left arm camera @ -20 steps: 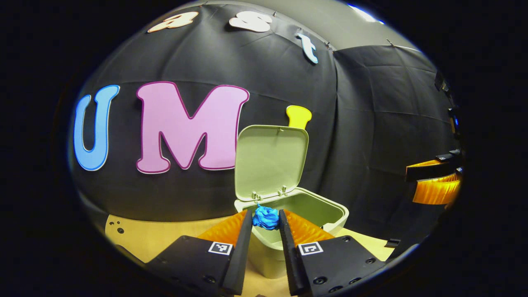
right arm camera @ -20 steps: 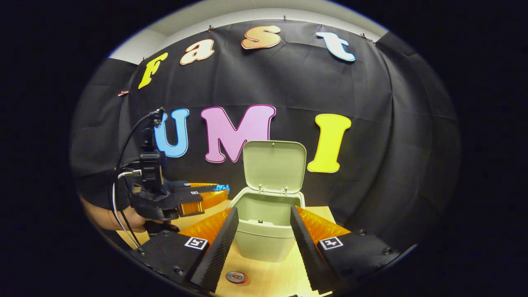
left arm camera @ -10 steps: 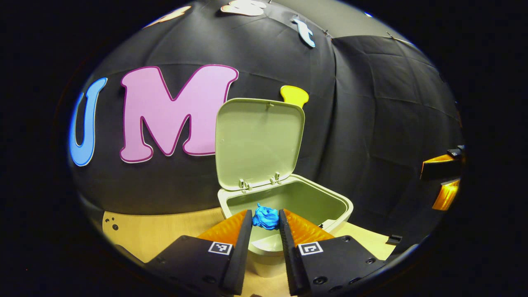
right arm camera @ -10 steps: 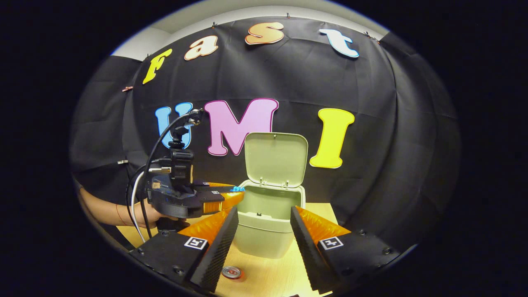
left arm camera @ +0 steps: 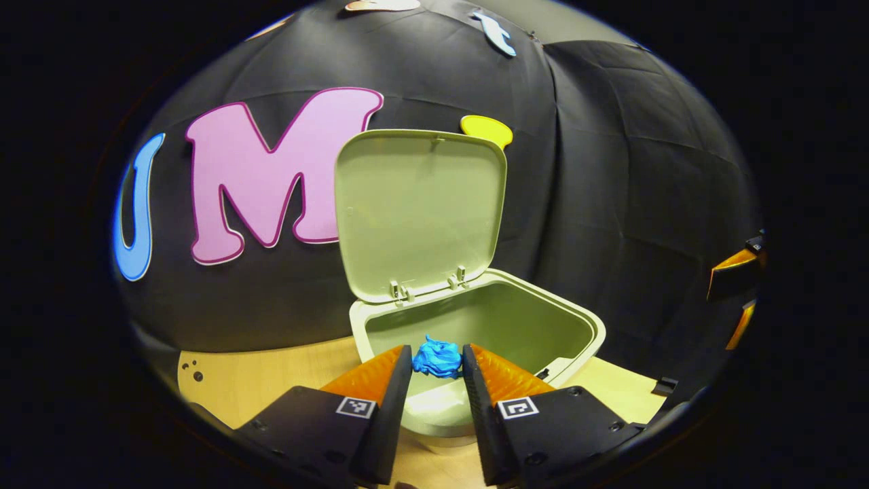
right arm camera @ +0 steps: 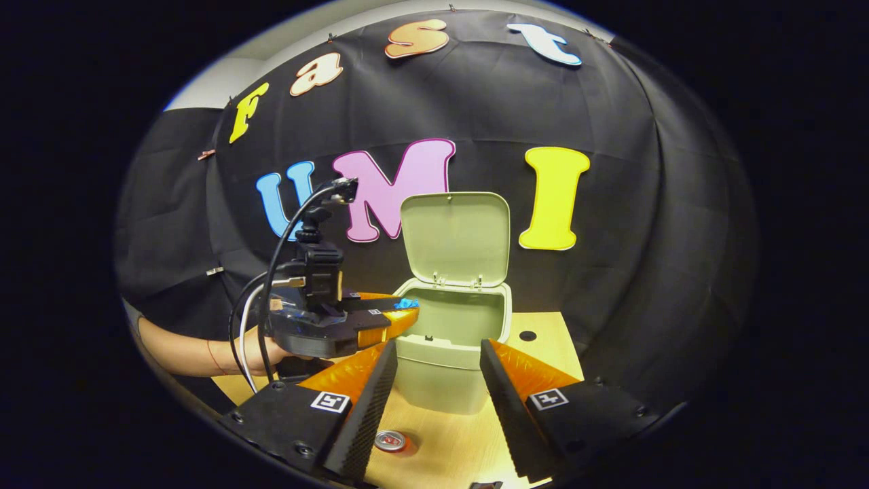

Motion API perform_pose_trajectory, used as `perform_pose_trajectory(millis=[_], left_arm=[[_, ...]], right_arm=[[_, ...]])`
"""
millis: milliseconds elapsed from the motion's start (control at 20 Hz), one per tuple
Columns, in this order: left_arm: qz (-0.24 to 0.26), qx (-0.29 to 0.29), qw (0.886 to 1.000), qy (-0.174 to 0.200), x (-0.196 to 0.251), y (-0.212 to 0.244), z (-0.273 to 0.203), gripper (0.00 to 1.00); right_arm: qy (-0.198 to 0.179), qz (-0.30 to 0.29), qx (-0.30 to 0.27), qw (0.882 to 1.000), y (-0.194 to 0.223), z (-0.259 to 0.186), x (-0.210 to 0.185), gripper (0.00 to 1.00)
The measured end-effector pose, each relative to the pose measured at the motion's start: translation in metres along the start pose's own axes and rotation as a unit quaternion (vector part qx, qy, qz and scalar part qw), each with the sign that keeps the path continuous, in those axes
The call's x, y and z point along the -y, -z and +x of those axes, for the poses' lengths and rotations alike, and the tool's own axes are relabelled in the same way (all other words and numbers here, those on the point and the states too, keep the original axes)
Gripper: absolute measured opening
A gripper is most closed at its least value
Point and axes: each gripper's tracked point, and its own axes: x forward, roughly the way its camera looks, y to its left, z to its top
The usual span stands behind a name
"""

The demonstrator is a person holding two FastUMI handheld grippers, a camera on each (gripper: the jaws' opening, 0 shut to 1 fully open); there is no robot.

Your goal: Press the lid of the desktop garbage bin to open it, pick up the crumpled paper on the desktop and throw it into the bin, then pick up the pop can on the desktop and drop it into the bin, and finally close the garbage bin lid.

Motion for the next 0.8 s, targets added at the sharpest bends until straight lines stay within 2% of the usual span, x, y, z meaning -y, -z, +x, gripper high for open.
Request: perform_pose_trajectory(millis=[50,100,150,200,250,500,550,600,750,800], left_arm=[[0.003,-0.004,1.000,-0.002,0.001,0.001,0.001,0.52],[0.002,-0.004,1.000,-0.001,0.003,0.002,0.001,0.54],[0.001,-0.004,1.000,0.002,0.006,0.001,0.001,0.54],[-0.002,-0.003,1.000,0.003,0.007,0.002,0.000,0.54],[-0.006,0.001,1.000,0.007,0.009,0.000,-0.003,0.55],[-0.022,0.021,0.999,0.011,0.010,-0.006,-0.010,0.89],[-0.024,0.024,0.999,0.009,0.009,-0.008,-0.013,0.90],[-0.027,0.027,0.999,0.006,0.008,-0.009,-0.016,0.90],[-0.037,0.051,0.998,0.005,0.005,-0.020,-0.029,0.90],[-0.040,0.060,0.997,0.006,0.004,-0.022,-0.036,0.90]], right_arm=[[-0.002,-0.001,0.000,1.000,0.000,0.001,0.000,0.86],[-0.004,-0.002,0.000,1.000,0.002,0.001,0.000,0.81],[-0.005,-0.001,0.000,1.000,0.002,0.001,0.000,0.86],[-0.005,0.000,-0.001,1.000,0.003,0.001,0.001,0.81],[-0.005,0.001,-0.001,1.000,0.003,0.002,0.001,0.81],[-0.003,0.003,-0.006,1.000,0.011,0.003,0.000,0.85],[-0.003,0.005,-0.005,1.000,0.012,0.003,-0.001,0.89],[0.000,0.007,-0.006,1.000,0.014,0.004,-0.001,0.85],[0.000,0.007,-0.009,1.000,0.020,0.005,-0.005,0.85],[0.003,0.002,-0.009,1.000,0.022,0.005,-0.006,0.89]])
